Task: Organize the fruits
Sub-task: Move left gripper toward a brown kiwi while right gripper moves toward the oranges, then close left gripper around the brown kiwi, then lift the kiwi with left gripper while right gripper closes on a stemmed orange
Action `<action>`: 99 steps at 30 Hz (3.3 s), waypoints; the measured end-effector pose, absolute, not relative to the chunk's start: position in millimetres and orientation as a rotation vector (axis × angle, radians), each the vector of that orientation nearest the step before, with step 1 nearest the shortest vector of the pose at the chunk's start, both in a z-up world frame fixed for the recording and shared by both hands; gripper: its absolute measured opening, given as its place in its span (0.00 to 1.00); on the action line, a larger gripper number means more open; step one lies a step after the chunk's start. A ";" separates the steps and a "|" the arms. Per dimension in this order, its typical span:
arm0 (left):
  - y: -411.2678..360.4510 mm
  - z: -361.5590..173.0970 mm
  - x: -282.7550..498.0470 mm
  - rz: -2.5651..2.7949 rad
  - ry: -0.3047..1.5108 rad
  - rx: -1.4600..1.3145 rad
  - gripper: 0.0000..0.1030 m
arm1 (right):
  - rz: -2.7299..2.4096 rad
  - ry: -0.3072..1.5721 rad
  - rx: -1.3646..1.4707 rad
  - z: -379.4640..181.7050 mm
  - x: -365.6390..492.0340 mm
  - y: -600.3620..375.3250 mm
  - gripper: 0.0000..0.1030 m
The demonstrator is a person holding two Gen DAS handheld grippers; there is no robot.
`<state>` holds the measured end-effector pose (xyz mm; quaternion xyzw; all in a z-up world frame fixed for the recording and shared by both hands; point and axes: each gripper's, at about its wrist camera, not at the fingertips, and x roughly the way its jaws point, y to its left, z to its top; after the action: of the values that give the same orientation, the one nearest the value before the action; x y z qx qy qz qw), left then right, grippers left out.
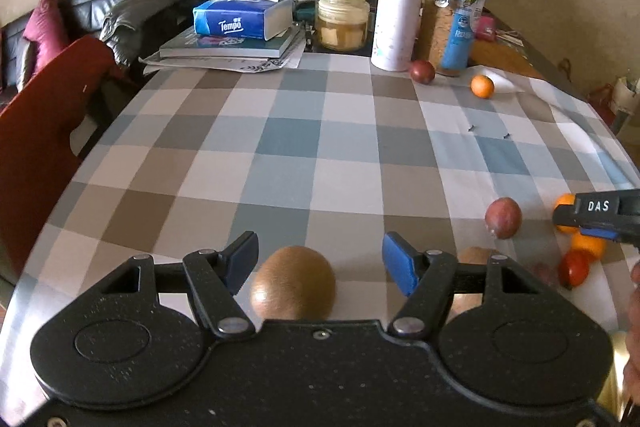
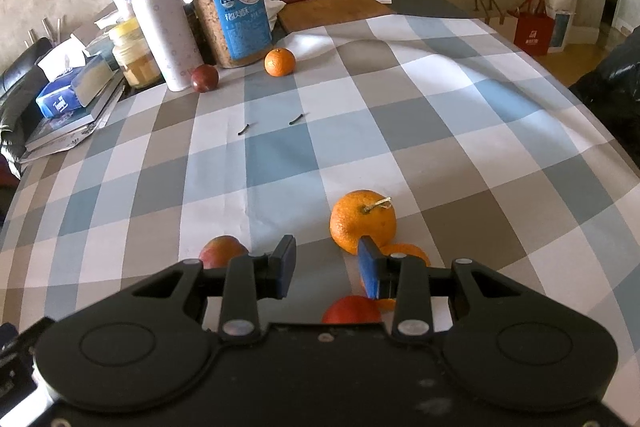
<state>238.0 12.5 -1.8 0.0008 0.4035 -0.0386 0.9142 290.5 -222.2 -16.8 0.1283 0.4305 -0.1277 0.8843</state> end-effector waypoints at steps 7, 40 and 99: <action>24.1 -13.6 239.4 -0.095 0.888 0.008 0.68 | -0.256 0.907 0.270 -17.9 290.8 -221.2 0.36; 25.2 -47.2 293.1 -0.206 0.837 0.025 0.57 | -0.263 0.910 0.243 -23.6 293.1 -216.1 0.36; 57.0 -55.5 307.3 -0.258 0.838 -0.176 0.57 | -0.325 1.037 0.037 -29.4 342.5 -228.8 0.40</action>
<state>307.3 57.0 -55.5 -0.0852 0.4052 -0.1247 0.9017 342.5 -228.8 -29.4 0.0178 0.4932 -0.1548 0.8559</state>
